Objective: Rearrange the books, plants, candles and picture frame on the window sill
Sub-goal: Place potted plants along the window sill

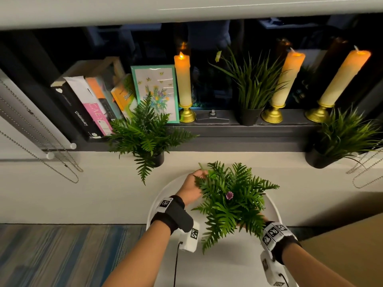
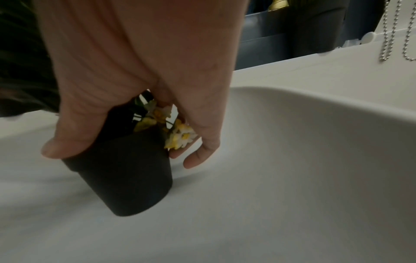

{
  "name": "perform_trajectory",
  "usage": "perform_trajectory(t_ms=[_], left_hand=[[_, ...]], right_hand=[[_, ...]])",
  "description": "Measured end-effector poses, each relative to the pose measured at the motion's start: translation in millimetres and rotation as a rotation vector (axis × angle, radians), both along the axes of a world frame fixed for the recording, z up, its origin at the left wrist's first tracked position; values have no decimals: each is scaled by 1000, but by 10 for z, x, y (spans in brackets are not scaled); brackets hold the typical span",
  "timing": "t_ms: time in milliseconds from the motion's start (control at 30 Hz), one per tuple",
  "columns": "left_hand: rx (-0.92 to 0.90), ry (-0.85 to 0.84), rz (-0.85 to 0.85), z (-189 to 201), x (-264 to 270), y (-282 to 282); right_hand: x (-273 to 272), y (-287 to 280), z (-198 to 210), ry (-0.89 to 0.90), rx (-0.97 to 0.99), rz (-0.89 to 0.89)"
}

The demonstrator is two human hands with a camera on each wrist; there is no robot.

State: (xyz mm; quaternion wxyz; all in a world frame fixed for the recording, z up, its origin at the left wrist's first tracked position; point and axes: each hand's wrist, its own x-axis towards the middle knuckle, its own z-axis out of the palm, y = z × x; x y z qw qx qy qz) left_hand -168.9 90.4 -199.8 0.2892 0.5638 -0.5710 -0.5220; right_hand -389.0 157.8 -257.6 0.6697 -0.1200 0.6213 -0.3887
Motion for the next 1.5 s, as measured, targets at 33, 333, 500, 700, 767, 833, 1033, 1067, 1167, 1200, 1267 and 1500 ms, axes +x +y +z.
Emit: perform_trajectory(t_ms=[33, 333, 500, 700, 767, 833, 1033, 1067, 1167, 1200, 1267, 1500], left_hand=[[-52, -47, -4, -30, 41, -12], [-117, 42, 82, 100, 209, 15], [-111, 127, 114, 193, 120, 70], [-95, 188, 61, 429, 120, 83], [-137, 214, 69, 564, 172, 45], [-210, 228, 119, 718, 224, -2], [-512, 153, 283, 1123, 327, 1], [-565, 129, 292, 1169, 337, 24], [-656, 142, 237, 1321, 276, 143], [-652, 188, 221, 1373, 228, 192], [-632, 281, 189, 1465, 142, 294], [-661, 240, -74, 1363, -38, 384]], right_hand=[[13, 2, 27, -26, -5, -7], [207, 111, 380, -173, -34, -89], [-111, -46, -691, -60, 31, -150], [229, 185, 333, -99, 38, -184], [175, 107, 195, -51, 0, -220], [199, 25, 119, 20, -21, -197], [134, -98, 123, 26, -58, 85], [93, -161, 39, 162, -23, 171], [9, -257, 184, 353, 87, 420], [-22, -257, 392, 456, 98, 544], [-249, -302, 694, 717, 20, 804], [-563, -685, 1601, 1221, -486, 740]])
